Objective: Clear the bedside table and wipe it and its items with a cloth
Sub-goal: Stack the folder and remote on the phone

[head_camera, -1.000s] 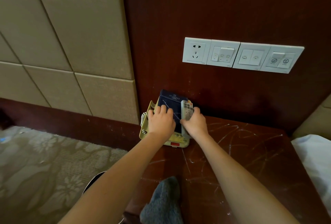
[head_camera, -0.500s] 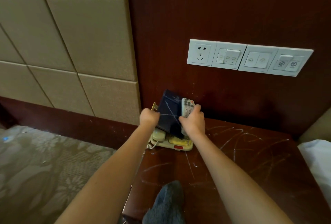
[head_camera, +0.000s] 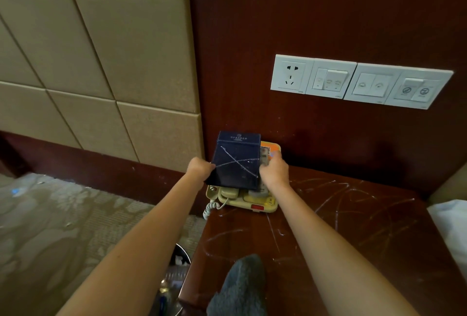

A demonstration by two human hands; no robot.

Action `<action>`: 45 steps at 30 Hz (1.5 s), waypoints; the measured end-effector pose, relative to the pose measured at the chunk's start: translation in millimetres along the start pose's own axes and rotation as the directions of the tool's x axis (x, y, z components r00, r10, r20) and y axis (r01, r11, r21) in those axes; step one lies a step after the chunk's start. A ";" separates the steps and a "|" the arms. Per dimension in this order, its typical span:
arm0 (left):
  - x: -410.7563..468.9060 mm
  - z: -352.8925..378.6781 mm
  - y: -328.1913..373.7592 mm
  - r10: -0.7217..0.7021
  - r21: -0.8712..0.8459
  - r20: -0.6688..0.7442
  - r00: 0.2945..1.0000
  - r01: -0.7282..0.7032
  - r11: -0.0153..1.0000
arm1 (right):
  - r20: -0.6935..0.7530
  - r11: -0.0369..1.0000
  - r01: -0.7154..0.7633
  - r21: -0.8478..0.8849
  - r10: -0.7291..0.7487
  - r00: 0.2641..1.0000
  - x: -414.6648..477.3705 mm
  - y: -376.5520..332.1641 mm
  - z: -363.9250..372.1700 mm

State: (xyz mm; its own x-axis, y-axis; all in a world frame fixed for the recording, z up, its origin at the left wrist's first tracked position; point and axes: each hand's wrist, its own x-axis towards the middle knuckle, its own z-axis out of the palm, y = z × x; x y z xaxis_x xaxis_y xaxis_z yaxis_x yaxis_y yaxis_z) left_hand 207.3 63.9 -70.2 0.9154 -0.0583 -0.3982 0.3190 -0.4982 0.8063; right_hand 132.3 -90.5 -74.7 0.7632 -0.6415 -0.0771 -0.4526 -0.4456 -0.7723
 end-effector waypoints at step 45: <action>-219.5 14.1 -77.3 0.362 0.294 0.319 0.876 -0.455 0.841 | 0.103 0.994 0.077 0.074 -0.084 0.991 -234.9 38.6 -74.5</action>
State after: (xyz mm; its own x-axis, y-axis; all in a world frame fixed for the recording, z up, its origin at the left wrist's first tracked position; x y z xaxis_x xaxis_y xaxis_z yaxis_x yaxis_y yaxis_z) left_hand -21.7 103.1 -51.2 0.8389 -0.5076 -0.1966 -0.2201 -0.6466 0.7304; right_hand -98.8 -3.5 -39.4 0.8423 -0.5336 -0.0764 -0.3573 -0.4465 -0.8203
